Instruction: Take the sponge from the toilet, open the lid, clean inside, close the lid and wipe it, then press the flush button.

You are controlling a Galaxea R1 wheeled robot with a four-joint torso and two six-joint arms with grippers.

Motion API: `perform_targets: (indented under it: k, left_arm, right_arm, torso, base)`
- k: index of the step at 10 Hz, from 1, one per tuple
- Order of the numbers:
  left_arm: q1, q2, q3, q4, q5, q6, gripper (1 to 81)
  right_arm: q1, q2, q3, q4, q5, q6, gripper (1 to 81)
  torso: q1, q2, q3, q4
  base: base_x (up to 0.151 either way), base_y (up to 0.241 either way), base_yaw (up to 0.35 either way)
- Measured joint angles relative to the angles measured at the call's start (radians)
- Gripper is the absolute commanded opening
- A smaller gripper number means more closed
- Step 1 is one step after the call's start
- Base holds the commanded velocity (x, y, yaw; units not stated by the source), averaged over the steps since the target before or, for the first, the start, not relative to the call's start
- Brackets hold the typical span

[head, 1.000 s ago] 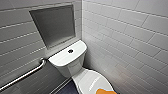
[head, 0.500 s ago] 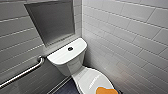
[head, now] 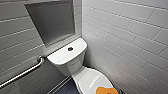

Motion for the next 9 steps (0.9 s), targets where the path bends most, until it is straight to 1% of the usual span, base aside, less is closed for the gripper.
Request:
perform_targets:
  k: [5,7,9]
  left_arm:
    - [0.000,0.000,-0.016,0.000,0.002,-0.009,81.1]
    - [0.000,0.000,-0.018,0.000,0.005,-0.009,81.1]
    - [0.000,0.000,-0.018,0.000,0.006,-0.010,81.1]
  right_arm:
    - [-0.002,0.064,-0.148,-0.001,0.004,0.010,81.1]
    - [0.005,0.073,-0.170,-0.007,-0.005,0.017,81.1]
    - [0.035,0.094,-0.210,-0.023,-0.005,0.010,81.1]
  torso:
    - [0.000,0.000,0.000,0.000]
    - [0.000,-0.001,0.000,0.000]
    - [0.000,-0.001,0.000,0.000]
  base:
    - [0.000,0.000,0.000]
    - [0.000,0.000,0.000]
    - [0.000,0.000,0.000]
